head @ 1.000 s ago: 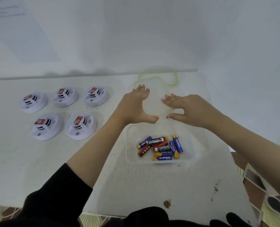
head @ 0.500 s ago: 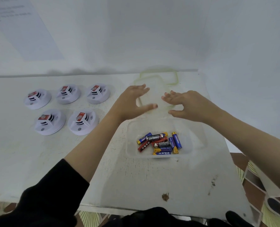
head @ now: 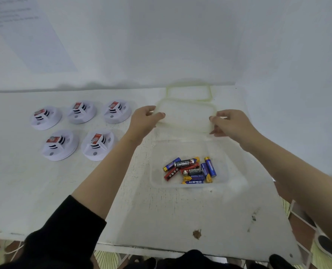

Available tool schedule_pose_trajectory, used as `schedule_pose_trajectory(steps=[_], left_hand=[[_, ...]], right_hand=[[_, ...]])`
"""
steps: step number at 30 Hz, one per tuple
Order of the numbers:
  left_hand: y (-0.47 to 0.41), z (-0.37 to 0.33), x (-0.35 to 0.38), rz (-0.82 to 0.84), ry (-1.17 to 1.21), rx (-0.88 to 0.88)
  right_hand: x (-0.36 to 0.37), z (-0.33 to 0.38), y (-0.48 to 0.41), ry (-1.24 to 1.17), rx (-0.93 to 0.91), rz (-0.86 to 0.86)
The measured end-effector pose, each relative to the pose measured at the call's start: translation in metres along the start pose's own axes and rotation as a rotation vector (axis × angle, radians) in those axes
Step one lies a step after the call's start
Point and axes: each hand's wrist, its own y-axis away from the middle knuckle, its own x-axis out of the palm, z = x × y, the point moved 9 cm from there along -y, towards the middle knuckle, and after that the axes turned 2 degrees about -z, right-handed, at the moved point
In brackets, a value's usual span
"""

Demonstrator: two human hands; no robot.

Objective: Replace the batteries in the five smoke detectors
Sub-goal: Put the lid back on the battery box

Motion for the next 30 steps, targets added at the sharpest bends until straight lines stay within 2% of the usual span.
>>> schedule_pose_trajectory(steps=[3, 8, 14, 17, 21, 26, 30], left_hand=[[0.001, 0.000, 0.005, 0.017, 0.064, -0.042], [0.001, -0.003, 0.011, 0.004, 0.166, -0.033], [-0.008, 0.001, 0.011, 0.027, 0.114, -0.075], [-0.022, 0.003, 0.006, -0.006, 0.096, -0.140], [-0.058, -0.004, -0.001, -0.055, 0.093, -0.196], [-0.104, -0.010, 0.012, -0.004, 0.029, -0.285], [-0.124, -0.011, 0.030, 0.073, 0.070, -0.329]], right_hand=[[-0.009, 0.006, -0.012, 0.090, -0.058, -0.070], [-0.013, 0.012, -0.024, 0.106, -0.067, -0.075], [-0.018, 0.015, -0.027, 0.116, -0.059, -0.074], [-0.027, 0.014, -0.039, 0.124, -0.010, -0.123], [-0.029, 0.023, -0.072, 0.123, 0.070, -0.092], [-0.025, 0.034, -0.121, 0.128, 0.150, -0.105], [-0.018, 0.032, -0.144, 0.092, 0.239, -0.097]])
